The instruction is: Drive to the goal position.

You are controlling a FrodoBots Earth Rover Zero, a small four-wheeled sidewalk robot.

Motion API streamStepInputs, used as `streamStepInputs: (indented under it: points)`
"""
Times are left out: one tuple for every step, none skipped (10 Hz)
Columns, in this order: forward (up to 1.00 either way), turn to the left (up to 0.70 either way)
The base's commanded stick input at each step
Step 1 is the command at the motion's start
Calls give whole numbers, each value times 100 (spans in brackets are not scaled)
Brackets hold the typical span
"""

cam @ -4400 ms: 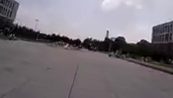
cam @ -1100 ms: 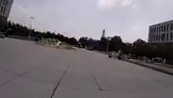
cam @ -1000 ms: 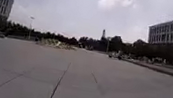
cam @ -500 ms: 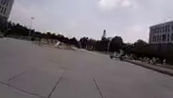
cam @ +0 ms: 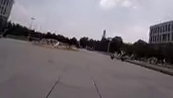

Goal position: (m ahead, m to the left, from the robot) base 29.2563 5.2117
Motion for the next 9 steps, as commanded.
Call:
streamStepInputs:
  points:
    - [70, 0]
    - [70, 0]
    - [70, 0]
    - [70, 0]
    - [70, -2]
    - [70, -9]
    - [70, -14]
    - [70, -14]
    - [70, -14]
